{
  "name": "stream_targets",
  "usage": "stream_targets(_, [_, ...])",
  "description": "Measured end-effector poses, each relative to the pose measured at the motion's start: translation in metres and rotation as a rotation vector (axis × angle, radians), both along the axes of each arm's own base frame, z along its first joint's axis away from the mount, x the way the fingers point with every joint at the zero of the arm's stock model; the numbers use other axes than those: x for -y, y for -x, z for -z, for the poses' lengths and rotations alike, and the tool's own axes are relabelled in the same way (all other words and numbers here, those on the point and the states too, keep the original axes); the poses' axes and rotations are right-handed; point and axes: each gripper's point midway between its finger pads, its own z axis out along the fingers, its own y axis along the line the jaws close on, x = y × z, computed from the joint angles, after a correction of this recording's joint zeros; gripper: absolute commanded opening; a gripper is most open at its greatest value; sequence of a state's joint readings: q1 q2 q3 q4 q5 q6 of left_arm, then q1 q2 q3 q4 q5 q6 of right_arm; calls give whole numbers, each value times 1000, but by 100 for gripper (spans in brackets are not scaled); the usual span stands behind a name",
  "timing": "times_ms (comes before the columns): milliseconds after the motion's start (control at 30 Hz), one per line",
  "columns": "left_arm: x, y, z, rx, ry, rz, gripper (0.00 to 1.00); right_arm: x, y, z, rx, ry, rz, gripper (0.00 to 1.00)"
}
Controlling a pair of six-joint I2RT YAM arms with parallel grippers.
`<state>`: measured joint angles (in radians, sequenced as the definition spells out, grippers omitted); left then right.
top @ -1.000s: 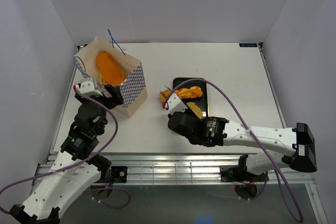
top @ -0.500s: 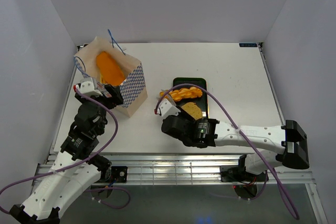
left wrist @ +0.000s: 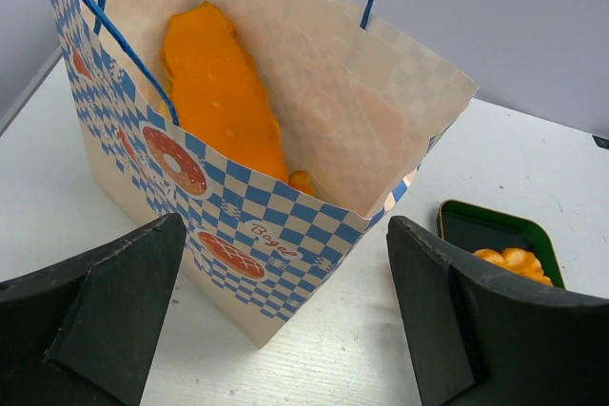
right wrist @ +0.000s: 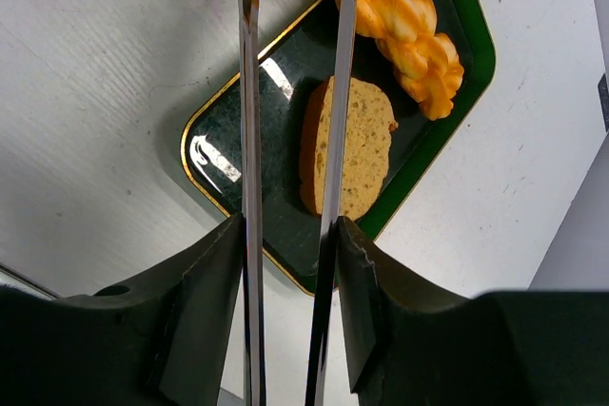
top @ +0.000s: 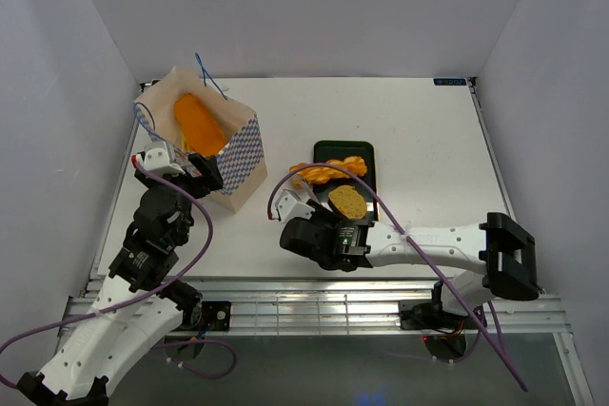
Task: Place the fake bread into the paper bag
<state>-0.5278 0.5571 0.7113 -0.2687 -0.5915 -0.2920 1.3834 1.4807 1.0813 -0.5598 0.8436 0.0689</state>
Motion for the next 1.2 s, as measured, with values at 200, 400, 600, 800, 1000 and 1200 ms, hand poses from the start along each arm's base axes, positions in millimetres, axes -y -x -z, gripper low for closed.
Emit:
stream_targets(200, [0,0,-1,3,2,0,97,-3,-4,12,14,65,2,49])
stream_targets(400, [0,1,-1,4,2,0,97,-1,-10,14,57,108,23,50])
stream_targets(600, [0,1,-1,4,3,0,97,-1,-15,17,82,137,40,43])
stream_targets(800, [0,1,-1,4,3,0,97,1,-21,19,81,144,54,14])
stream_targets(1000, [-1,2,-2,9,5,0,97,1,-23,15,84,141,58,8])
stream_targets(1200, [-1,2,-3,10,6,0,97,4,-25,-23,120,34,75,8])
